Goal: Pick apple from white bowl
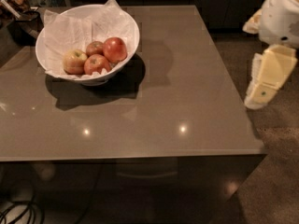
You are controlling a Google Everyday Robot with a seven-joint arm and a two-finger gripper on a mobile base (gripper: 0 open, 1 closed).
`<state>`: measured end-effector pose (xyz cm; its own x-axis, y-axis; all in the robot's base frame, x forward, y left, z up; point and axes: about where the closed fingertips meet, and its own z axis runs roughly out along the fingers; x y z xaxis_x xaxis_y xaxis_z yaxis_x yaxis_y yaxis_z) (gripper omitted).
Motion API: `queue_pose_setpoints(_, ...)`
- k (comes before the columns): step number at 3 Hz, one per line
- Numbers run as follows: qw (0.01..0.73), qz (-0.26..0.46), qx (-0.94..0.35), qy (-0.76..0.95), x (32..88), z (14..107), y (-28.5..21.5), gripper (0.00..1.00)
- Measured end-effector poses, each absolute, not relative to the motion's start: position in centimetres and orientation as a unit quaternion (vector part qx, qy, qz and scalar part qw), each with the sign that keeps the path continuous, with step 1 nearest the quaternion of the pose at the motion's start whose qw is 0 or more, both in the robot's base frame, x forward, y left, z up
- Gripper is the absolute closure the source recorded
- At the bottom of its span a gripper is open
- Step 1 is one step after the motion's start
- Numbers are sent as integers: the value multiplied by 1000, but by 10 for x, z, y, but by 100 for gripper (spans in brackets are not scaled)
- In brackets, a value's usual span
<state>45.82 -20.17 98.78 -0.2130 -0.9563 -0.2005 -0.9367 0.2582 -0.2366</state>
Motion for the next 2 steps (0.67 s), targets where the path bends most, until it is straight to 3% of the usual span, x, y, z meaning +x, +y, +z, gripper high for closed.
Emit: queue_pose_setpoints(2,150,-41,-648,745,511,1011,-148,0)
